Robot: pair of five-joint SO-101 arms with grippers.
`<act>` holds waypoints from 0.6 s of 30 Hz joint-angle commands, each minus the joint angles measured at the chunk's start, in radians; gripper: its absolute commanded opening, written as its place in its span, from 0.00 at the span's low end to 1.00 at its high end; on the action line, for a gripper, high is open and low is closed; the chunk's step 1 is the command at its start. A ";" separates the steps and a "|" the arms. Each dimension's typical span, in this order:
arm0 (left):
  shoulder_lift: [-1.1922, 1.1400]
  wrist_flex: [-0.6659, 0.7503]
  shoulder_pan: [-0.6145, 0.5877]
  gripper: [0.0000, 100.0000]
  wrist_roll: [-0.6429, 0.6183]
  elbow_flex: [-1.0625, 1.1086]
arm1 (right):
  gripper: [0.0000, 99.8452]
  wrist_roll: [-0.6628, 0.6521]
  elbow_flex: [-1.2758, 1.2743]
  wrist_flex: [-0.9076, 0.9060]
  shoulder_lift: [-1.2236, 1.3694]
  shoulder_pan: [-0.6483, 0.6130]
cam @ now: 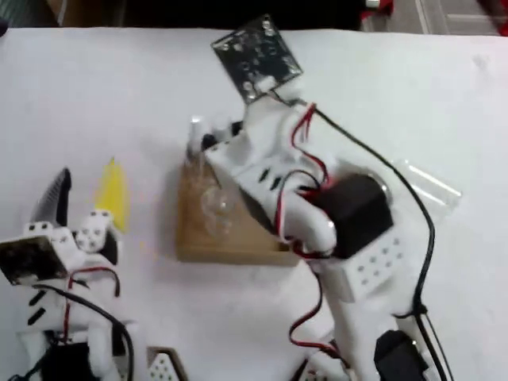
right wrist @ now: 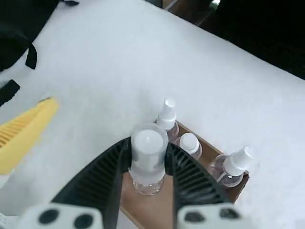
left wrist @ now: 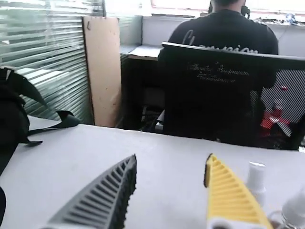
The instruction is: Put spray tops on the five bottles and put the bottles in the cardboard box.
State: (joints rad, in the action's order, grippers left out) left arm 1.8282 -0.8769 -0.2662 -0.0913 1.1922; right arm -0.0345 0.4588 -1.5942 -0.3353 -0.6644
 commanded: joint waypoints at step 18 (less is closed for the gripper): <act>0.001 0.055 -0.038 0.22 -0.071 0.008 | 0.02 0.011 0.031 0.058 0.008 -0.039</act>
State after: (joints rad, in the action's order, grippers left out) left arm 1.8313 -0.8508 -0.2969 -0.1511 1.2029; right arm -0.0345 0.4588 -1.5558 -0.3000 -0.6813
